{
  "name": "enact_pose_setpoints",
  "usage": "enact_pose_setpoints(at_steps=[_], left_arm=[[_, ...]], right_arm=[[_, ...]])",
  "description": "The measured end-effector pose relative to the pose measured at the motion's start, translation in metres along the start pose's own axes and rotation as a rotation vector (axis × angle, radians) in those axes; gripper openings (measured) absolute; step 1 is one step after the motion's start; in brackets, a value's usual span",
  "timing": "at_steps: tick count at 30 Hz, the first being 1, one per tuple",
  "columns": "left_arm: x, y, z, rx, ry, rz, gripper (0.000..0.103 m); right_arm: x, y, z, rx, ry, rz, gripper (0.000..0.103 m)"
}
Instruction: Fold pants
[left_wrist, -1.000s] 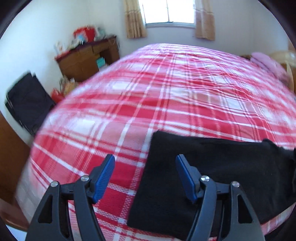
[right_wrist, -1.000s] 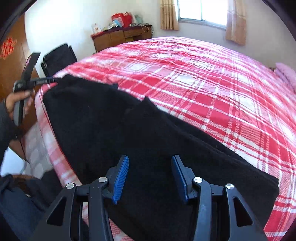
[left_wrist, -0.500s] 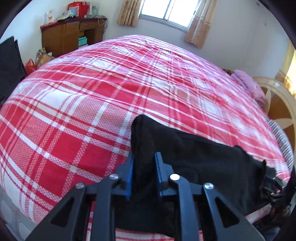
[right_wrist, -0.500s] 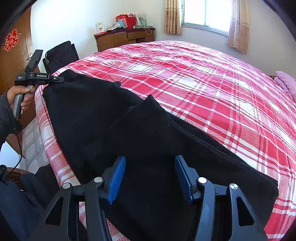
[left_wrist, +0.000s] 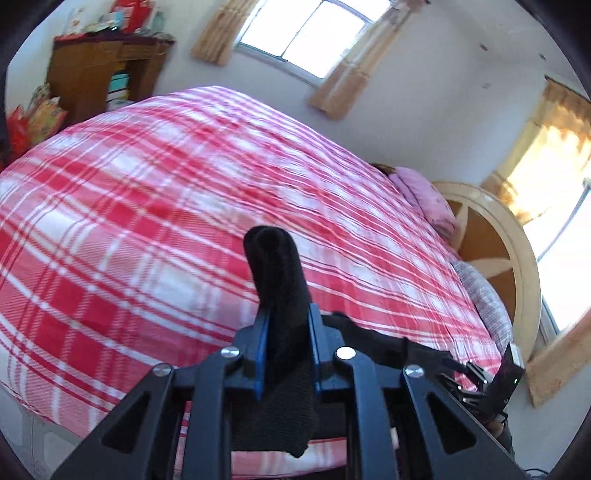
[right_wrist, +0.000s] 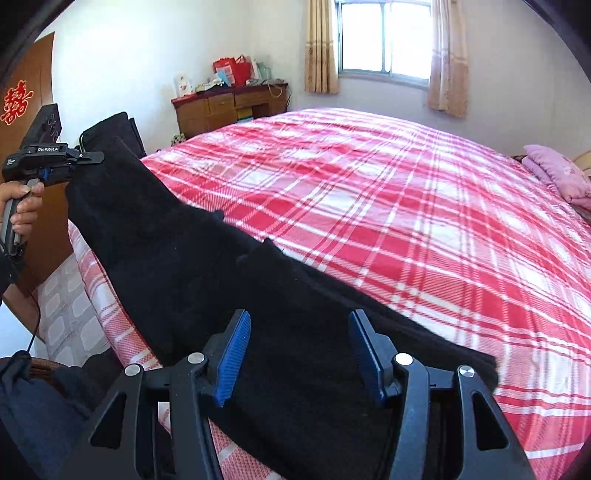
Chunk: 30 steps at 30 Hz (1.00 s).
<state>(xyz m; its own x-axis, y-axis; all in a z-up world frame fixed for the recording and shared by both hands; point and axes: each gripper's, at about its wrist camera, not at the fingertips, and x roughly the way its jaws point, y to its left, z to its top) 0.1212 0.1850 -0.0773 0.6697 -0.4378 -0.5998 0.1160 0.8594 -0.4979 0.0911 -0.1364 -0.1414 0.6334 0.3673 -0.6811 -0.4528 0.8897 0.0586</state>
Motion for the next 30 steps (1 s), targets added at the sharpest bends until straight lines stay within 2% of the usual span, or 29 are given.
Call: enact_pose_setpoints(at_steps=[6, 12, 20, 27, 30], left_arm=[[0.014, -0.05, -0.008, 0.078, 0.052, -0.063, 0.018], [0.032, -0.11, -0.012, 0.18, 0.088, -0.145, 0.018], [0.069, -0.202, -0.02, 0.337, 0.174, -0.247, 0.018], [0.115, -0.255, -0.042, 0.417, 0.291, -0.276, 0.018], [0.139, -0.273, -0.058, 0.438, 0.355, -0.276, 0.018]], right_arm=[[-0.022, -0.006, -0.007, 0.0, -0.023, -0.022, 0.057], [-0.028, -0.026, -0.02, 0.038, -0.002, -0.064, 0.057], [-0.042, -0.076, -0.025, 0.178, 0.003, -0.153, 0.057], [-0.06, -0.116, -0.041, 0.278, 0.01, -0.211, 0.057], [-0.058, -0.132, -0.046, 0.321, 0.016, -0.211, 0.057]])
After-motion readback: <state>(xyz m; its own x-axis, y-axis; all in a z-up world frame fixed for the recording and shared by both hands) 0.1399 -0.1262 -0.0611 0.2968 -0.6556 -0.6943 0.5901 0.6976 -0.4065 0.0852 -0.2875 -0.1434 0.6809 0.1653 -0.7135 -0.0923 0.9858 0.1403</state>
